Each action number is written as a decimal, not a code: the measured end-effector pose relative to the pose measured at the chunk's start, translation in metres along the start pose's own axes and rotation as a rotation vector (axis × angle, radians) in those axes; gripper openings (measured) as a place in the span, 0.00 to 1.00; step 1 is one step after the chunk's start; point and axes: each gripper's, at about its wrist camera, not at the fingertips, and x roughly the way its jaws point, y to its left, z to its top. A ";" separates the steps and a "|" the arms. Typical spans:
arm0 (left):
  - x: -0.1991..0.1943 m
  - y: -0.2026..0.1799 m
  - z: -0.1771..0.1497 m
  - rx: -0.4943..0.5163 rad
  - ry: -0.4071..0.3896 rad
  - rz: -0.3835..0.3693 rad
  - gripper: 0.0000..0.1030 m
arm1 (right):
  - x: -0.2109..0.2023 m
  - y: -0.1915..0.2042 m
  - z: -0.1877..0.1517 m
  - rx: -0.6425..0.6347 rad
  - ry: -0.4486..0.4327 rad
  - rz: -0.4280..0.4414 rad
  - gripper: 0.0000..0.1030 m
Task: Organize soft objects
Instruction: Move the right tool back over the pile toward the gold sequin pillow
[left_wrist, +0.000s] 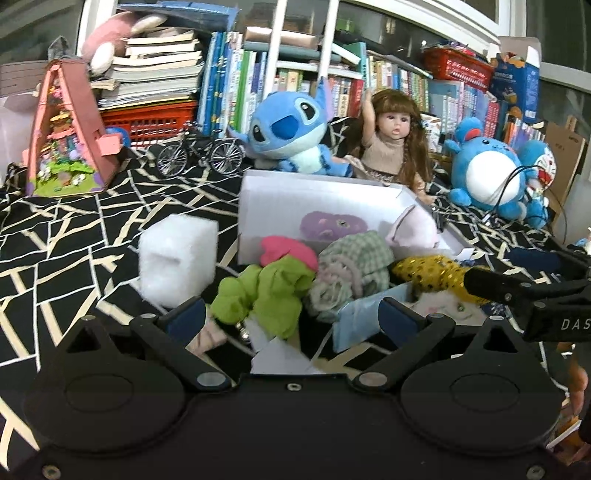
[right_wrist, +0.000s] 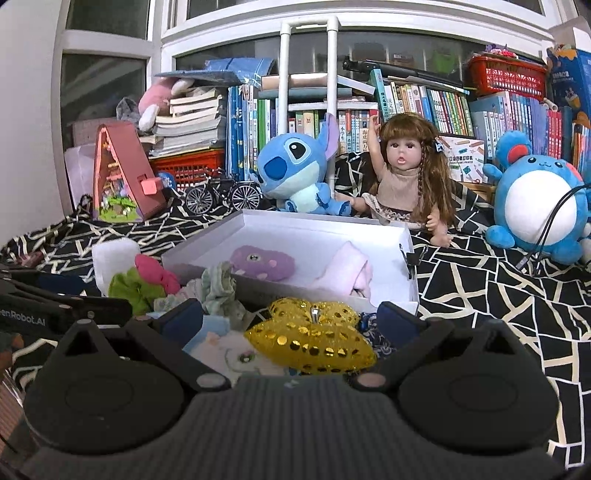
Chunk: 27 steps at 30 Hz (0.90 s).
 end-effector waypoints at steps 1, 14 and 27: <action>0.000 0.001 -0.001 0.002 0.001 0.006 0.97 | 0.000 0.001 -0.001 -0.005 0.000 -0.006 1.00; -0.002 0.001 -0.015 0.010 0.024 0.032 0.97 | 0.008 -0.003 -0.008 0.027 -0.001 -0.062 1.00; -0.001 0.000 -0.024 0.010 0.037 0.035 0.88 | 0.017 0.005 -0.016 0.052 -0.010 -0.091 1.00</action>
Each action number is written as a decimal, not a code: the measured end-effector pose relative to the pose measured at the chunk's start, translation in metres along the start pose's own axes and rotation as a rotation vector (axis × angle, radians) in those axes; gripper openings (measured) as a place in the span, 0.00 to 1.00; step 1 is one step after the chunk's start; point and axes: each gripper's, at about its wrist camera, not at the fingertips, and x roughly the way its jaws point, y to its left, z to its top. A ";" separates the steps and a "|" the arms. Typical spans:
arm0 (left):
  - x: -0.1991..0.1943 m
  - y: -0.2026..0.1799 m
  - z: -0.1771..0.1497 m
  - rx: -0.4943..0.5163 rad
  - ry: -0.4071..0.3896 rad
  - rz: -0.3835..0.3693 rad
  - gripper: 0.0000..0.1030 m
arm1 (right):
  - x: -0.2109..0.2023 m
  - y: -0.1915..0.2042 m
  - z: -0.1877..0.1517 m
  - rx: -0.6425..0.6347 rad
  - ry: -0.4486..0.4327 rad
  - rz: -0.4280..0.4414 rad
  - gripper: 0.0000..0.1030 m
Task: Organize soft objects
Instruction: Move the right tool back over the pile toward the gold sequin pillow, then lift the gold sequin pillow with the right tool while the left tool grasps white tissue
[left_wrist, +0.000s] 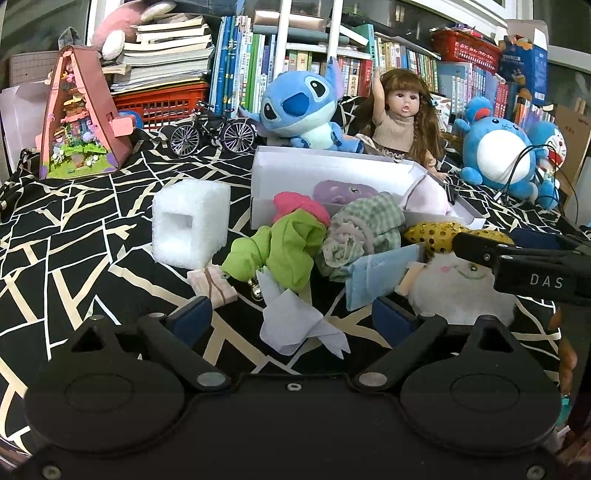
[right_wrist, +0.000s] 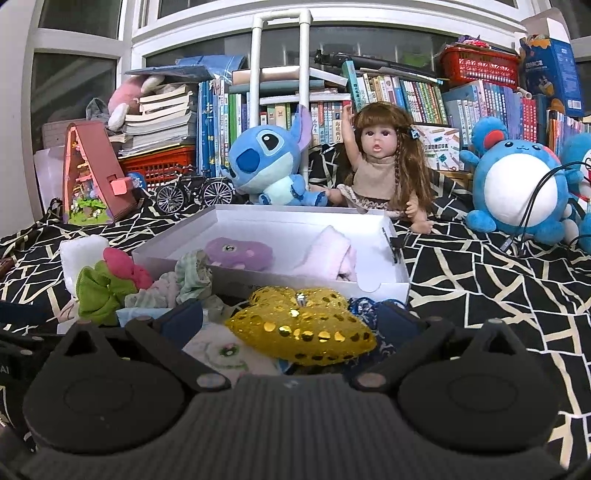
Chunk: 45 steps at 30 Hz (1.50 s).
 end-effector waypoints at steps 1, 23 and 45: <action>0.000 0.000 -0.001 -0.001 0.002 -0.001 0.86 | 0.001 0.000 0.000 0.001 0.003 0.003 1.00; 0.008 -0.001 -0.007 0.007 0.038 0.016 0.47 | 0.007 -0.005 0.005 0.054 0.019 0.000 0.88; -0.028 -0.004 0.018 0.008 -0.063 -0.025 0.29 | -0.016 -0.001 0.025 0.033 -0.059 0.000 0.50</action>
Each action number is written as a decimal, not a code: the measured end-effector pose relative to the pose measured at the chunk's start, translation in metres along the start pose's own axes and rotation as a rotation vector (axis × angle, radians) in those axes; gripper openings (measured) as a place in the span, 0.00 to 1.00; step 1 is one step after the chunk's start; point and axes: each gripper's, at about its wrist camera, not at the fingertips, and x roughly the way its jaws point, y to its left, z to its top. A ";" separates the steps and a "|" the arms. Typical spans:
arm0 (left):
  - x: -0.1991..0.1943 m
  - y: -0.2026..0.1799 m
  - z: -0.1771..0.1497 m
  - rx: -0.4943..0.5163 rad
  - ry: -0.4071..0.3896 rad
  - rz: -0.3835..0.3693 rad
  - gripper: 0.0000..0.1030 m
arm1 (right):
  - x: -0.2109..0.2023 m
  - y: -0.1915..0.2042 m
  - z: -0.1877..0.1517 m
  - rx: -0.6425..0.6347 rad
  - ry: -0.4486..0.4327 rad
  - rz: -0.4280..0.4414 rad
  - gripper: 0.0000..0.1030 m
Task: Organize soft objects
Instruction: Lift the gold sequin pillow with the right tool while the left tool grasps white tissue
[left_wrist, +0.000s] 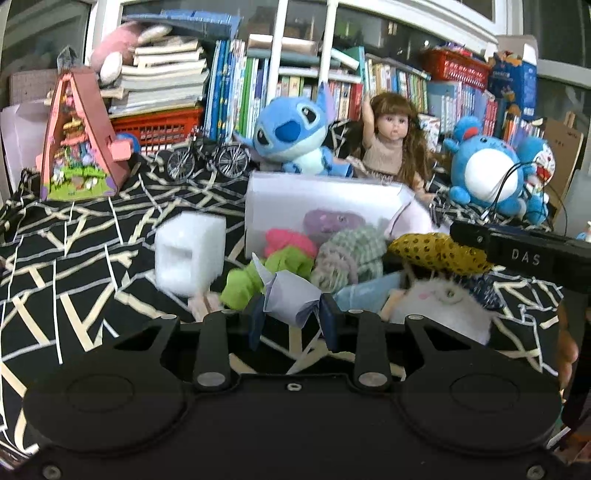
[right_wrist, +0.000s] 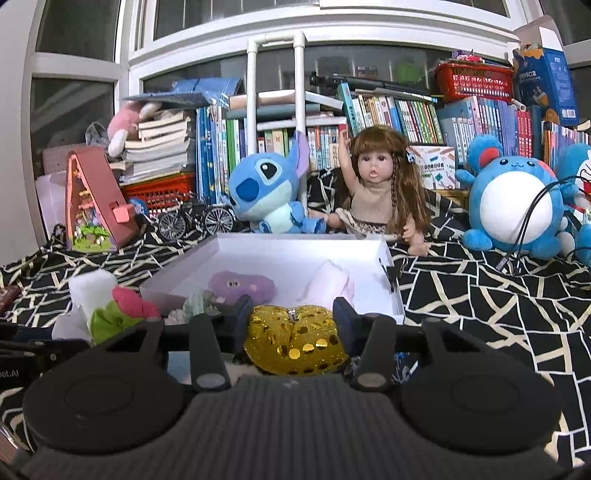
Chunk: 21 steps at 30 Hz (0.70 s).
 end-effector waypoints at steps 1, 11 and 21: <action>-0.002 0.000 0.004 -0.002 -0.009 -0.007 0.29 | -0.001 0.000 0.002 0.000 -0.005 0.003 0.50; 0.005 0.010 0.044 -0.022 -0.063 -0.037 0.29 | -0.004 -0.007 0.023 0.008 -0.067 -0.014 0.45; 0.059 0.015 0.103 -0.048 -0.043 -0.070 0.29 | 0.029 -0.027 0.065 0.076 -0.085 -0.011 0.44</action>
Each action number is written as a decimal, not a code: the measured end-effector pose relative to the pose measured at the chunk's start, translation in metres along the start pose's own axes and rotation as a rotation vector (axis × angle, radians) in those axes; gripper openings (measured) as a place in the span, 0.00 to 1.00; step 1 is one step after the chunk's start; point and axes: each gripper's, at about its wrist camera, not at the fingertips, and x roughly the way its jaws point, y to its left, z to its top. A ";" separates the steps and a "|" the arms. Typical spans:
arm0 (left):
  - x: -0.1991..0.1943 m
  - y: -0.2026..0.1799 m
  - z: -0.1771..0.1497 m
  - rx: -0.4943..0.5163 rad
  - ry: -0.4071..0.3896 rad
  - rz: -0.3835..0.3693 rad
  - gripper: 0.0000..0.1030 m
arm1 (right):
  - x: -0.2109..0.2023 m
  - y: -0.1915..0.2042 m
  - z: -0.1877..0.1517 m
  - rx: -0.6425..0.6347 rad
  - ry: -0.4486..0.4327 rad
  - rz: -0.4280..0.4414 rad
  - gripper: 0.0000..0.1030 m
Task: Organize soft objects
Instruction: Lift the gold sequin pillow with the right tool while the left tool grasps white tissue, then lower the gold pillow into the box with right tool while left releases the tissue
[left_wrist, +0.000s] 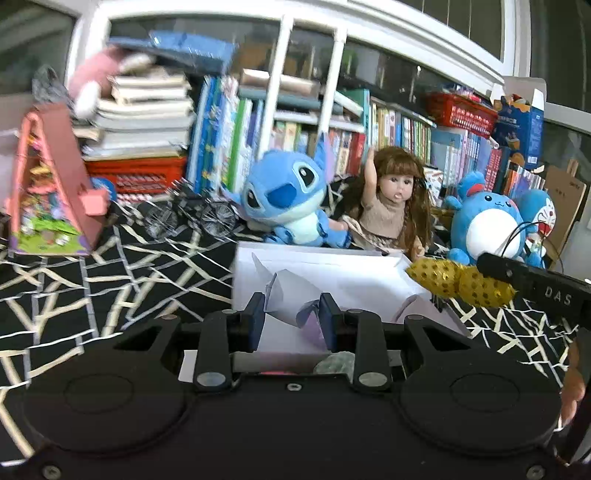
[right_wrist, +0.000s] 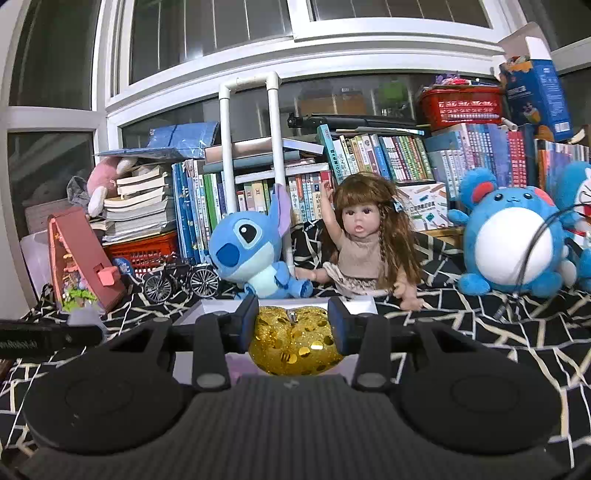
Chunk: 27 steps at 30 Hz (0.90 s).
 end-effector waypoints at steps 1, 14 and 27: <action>0.009 0.001 0.004 -0.013 0.018 -0.002 0.29 | 0.006 0.000 0.003 0.003 0.006 0.001 0.44; 0.127 0.002 0.018 -0.028 0.261 0.029 0.29 | 0.112 -0.004 0.016 0.093 0.175 0.013 0.44; 0.148 -0.001 0.004 -0.004 0.310 0.047 0.29 | 0.153 0.013 -0.015 0.064 0.284 -0.005 0.44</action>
